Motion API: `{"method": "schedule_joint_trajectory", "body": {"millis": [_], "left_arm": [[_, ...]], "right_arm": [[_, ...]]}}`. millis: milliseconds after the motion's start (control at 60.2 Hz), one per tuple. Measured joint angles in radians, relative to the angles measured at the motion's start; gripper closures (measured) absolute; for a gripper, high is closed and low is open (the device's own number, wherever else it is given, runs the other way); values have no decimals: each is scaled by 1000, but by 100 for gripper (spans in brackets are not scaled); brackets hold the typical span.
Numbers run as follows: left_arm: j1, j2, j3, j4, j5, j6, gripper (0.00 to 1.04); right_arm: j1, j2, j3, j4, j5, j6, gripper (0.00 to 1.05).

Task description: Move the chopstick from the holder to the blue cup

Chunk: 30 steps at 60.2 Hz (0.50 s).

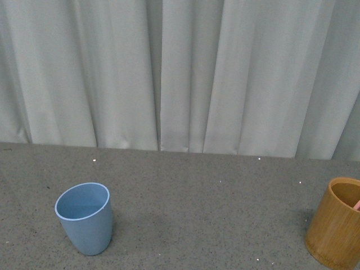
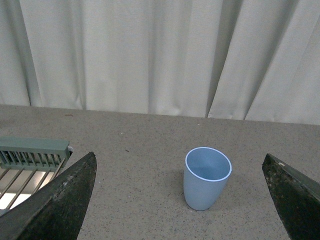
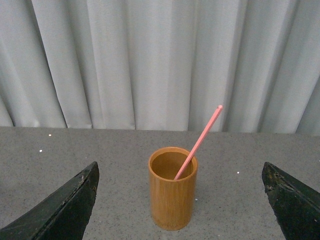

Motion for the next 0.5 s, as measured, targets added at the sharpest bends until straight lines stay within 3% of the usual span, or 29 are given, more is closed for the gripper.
{"method": "schedule_joint_trajectory", "body": {"millis": [498], "left_arm": [[0,0,0,0,0,0,7]], "right_arm": [[0,0,0,0,0,0,10]]}}
